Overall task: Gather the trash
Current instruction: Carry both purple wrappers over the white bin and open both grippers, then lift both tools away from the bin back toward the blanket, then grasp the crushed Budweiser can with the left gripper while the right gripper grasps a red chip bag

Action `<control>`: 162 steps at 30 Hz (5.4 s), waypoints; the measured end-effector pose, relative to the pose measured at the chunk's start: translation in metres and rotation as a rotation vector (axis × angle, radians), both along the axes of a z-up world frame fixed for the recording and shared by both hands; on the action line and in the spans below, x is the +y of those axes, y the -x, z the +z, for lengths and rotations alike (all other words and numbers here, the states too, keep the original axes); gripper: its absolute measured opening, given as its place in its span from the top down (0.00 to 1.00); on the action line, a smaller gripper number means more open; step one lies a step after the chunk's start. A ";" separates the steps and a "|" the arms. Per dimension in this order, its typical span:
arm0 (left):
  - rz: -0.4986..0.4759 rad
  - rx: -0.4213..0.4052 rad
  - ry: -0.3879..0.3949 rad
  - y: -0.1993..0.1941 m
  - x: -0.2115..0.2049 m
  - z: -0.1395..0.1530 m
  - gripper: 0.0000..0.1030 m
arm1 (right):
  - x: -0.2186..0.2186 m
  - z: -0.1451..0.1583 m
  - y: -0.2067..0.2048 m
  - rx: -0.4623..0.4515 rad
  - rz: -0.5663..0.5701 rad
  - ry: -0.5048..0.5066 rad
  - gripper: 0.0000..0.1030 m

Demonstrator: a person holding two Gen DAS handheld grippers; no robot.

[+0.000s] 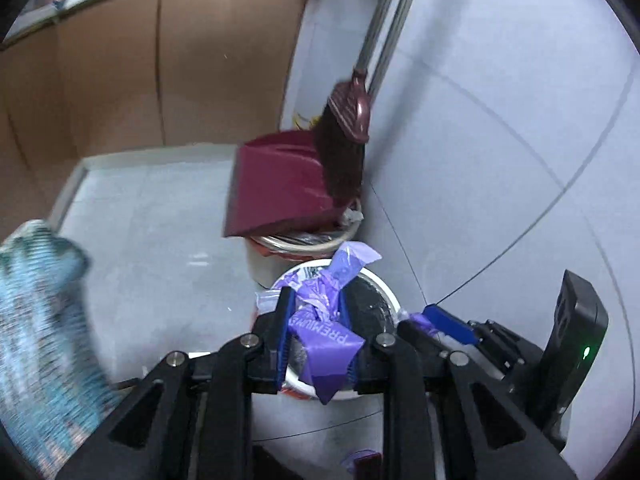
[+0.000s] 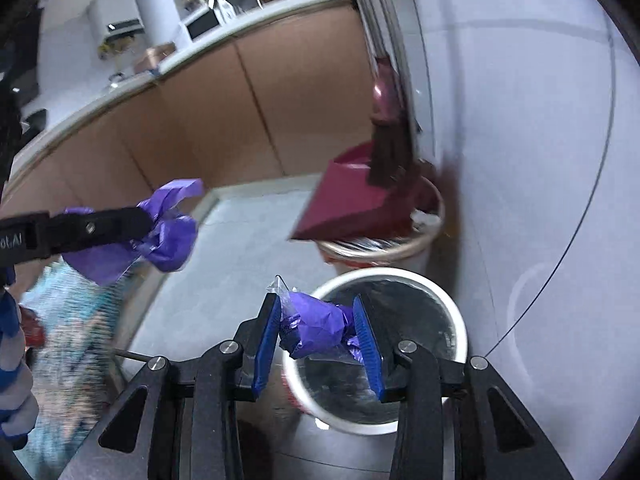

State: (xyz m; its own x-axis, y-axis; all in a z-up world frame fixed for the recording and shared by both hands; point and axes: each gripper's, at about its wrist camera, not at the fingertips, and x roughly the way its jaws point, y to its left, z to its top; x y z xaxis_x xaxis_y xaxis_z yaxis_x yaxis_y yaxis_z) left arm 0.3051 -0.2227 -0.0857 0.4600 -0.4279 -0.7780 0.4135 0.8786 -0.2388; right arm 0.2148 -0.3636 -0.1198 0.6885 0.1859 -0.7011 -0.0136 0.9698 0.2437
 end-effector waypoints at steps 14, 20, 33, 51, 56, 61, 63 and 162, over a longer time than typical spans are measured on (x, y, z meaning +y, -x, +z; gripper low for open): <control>-0.035 0.123 0.026 -0.041 -0.031 -0.055 0.62 | -0.023 -0.037 -0.011 0.091 -0.084 0.076 0.48; -0.053 0.092 0.040 -0.025 -0.028 -0.037 0.61 | -0.017 -0.021 0.010 0.077 -0.090 0.093 0.48; 0.051 -0.153 0.050 0.064 0.037 0.051 0.61 | 0.021 0.043 0.060 -0.022 -0.083 0.135 0.39; 0.169 -0.350 0.029 0.210 0.162 0.129 0.44 | 0.111 0.154 0.163 -0.255 0.046 0.146 0.33; 0.216 -0.404 0.022 0.246 0.196 0.144 0.44 | 0.135 0.173 0.184 -0.300 0.093 0.153 0.33; 0.268 -0.441 0.014 0.283 0.233 0.149 0.44 | 0.160 0.185 0.207 -0.334 0.140 0.152 0.33; 0.290 -0.447 0.014 0.297 0.248 0.149 0.44 | 0.168 0.190 0.216 -0.346 0.155 0.144 0.33; 0.381 -0.344 -0.201 0.254 0.477 0.045 0.89 | 0.379 0.076 0.058 -0.067 0.635 -0.040 0.71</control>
